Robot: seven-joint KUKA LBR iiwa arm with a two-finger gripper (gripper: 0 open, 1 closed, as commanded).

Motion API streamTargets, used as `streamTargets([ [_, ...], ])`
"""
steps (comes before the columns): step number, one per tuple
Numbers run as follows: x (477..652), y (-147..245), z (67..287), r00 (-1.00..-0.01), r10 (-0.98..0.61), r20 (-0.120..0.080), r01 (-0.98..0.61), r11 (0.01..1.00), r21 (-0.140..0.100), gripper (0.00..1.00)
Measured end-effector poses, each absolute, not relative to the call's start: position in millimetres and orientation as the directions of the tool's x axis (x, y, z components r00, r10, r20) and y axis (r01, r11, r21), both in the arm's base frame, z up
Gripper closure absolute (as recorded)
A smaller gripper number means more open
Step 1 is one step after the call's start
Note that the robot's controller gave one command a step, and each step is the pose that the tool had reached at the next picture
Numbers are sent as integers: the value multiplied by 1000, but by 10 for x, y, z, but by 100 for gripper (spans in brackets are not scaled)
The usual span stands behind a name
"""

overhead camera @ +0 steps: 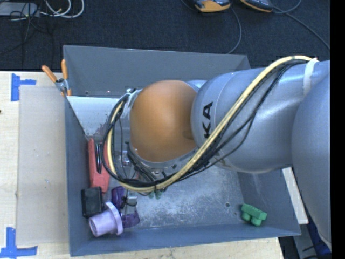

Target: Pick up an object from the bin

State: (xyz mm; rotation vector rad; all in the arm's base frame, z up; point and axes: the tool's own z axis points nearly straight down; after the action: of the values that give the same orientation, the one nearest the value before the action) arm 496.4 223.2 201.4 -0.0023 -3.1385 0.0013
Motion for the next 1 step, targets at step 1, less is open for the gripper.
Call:
streamTargets([
  [1, 5154, 2165, 1455, -997, 78, 5, 78, 997, -2, 0],
])
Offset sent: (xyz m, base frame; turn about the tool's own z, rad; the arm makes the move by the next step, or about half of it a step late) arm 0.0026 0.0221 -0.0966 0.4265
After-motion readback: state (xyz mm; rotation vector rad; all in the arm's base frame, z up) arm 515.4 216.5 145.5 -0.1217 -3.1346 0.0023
